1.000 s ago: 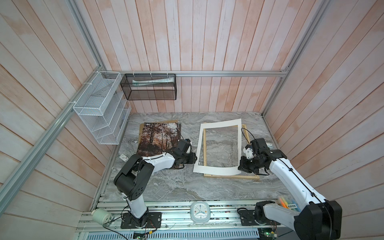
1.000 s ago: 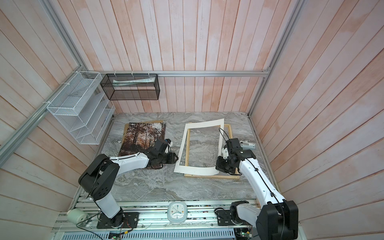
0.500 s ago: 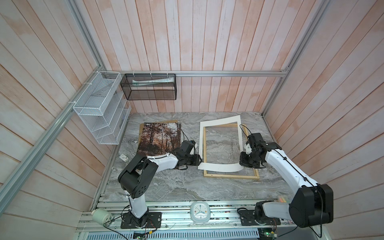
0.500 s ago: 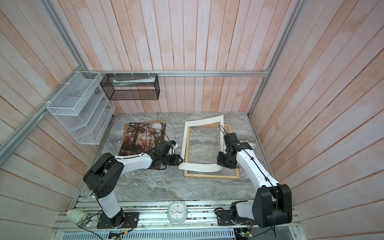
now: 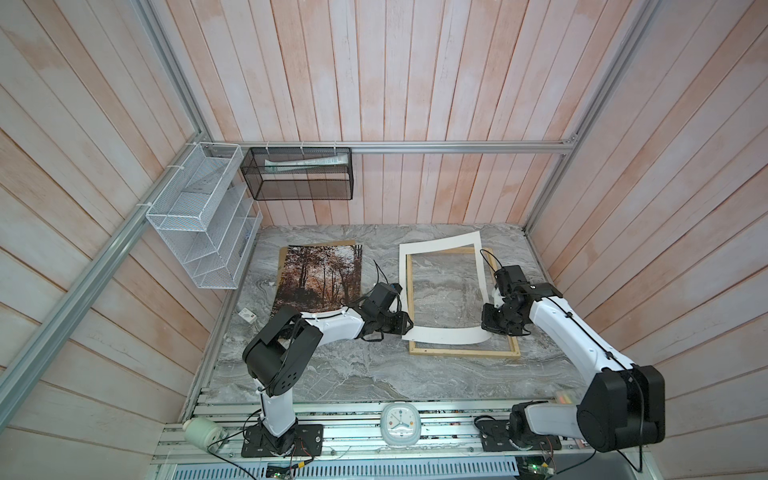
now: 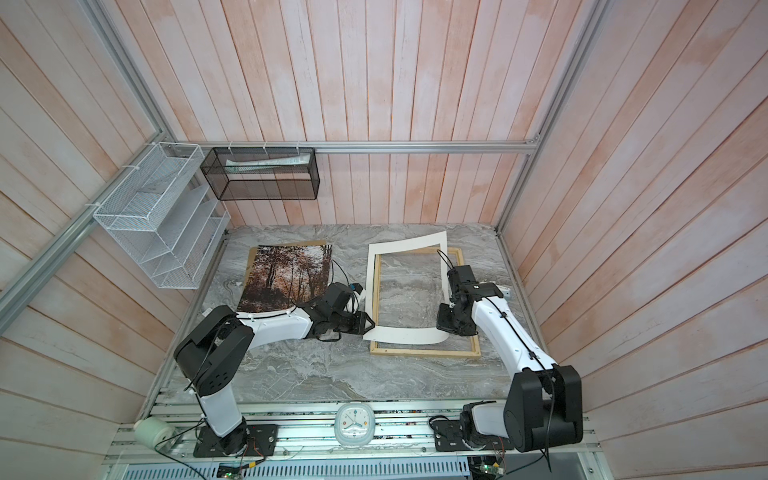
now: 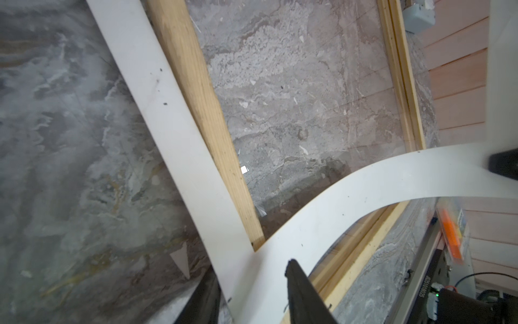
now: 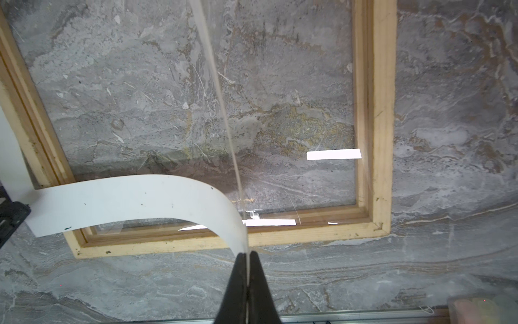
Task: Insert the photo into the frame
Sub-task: 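Lower the white mat onto the frame and open the right gripper, then raise the right gripper off the mat while the left holds its edge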
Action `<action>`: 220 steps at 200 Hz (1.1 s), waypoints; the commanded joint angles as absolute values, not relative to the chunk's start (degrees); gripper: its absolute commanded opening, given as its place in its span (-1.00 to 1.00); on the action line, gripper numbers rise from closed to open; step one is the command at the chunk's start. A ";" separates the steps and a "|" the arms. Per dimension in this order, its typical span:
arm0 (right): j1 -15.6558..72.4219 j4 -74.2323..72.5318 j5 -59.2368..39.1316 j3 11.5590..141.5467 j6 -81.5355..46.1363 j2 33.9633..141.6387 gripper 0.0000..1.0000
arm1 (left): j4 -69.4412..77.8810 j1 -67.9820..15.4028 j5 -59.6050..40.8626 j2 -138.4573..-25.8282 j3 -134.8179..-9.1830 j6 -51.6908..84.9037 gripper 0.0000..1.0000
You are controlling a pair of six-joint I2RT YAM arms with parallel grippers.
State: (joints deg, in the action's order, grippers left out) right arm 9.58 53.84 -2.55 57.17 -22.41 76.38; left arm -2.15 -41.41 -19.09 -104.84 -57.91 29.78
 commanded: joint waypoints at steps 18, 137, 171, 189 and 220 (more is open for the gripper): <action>9.22 54.76 -0.17 56.85 -23.75 73.78 -0.78 | -1.52 -42.01 -20.61 -104.58 -58.18 29.84 -0.41; 8.48 52.79 -1.05 55.04 -24.39 71.38 -0.31 | 0.41 -42.67 -21.44 -102.30 -55.54 31.12 -0.88; 7.00 52.24 0.08 55.10 -24.96 69.52 -0.12 | 0.09 -42.79 -21.32 -101.66 -55.46 31.38 -0.89; 5.65 51.15 -0.12 54.61 -25.64 67.61 -0.03 | 0.11 -42.80 -21.27 -101.12 -55.13 31.62 -0.89; 2.32 49.42 -1.18 54.04 -25.66 63.91 0.04 | 0.19 -42.89 -21.17 -100.56 -55.01 31.90 -0.89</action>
State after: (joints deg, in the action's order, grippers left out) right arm 4.60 51.03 -1.19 54.85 -25.21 66.70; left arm -0.56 -42.54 -20.75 -102.28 -55.90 31.59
